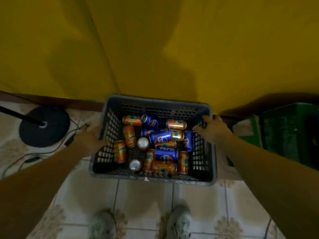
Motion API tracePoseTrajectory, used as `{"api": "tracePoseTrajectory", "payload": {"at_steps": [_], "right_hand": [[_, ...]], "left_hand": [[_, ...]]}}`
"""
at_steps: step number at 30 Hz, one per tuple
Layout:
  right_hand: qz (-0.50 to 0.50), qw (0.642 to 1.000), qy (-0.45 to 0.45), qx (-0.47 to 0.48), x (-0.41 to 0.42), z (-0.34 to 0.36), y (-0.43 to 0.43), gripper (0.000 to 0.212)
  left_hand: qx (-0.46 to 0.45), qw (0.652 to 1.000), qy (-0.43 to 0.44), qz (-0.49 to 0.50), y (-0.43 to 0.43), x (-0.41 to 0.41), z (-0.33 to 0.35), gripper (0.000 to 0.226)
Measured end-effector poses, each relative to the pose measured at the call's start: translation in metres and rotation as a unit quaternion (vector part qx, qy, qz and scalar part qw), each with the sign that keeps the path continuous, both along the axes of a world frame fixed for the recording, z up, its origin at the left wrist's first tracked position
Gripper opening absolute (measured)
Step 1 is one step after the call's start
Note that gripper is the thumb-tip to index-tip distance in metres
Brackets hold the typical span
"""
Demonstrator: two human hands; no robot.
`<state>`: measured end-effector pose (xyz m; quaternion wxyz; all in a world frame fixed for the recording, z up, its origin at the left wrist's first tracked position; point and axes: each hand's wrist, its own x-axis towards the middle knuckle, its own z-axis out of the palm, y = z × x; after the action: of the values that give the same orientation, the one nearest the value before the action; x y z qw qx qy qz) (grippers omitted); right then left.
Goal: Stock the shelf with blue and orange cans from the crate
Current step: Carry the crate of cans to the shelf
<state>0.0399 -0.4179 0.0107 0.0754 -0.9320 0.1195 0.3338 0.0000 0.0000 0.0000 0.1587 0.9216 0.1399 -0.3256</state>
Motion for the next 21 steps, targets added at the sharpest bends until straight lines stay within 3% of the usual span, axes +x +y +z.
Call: {"api": "tracePoseTrajectory", "payload": {"at_steps": [3, 7, 10, 16, 21], "right_hand": [[-0.079, 0.997, 0.0, -0.01, 0.006, -0.062, -0.016, 0.087], [-0.151, 0.987, -0.012, 0.052, -0.009, -0.112, -0.035, 0.085], [-0.18, 0.979, -0.047, 0.082, -0.02, -0.124, -0.037, 0.075], [-0.21, 0.967, -0.092, 0.107, -0.024, -0.123, -0.035, 0.07], [-0.221, 0.964, -0.105, 0.107, -0.027, -0.119, -0.03, 0.071]], "left_hand": [[-0.019, 0.998, -0.03, 0.048, 0.014, 0.001, -0.051, 0.077], [-0.104, 0.985, -0.078, 0.117, 0.009, -0.015, -0.08, 0.073], [-0.117, 0.981, -0.122, 0.1, 0.004, -0.03, -0.089, 0.08], [-0.048, 0.988, -0.079, 0.122, 0.0, -0.026, -0.106, 0.055], [-0.083, 0.976, -0.061, 0.194, -0.001, -0.017, -0.108, 0.049]]}}
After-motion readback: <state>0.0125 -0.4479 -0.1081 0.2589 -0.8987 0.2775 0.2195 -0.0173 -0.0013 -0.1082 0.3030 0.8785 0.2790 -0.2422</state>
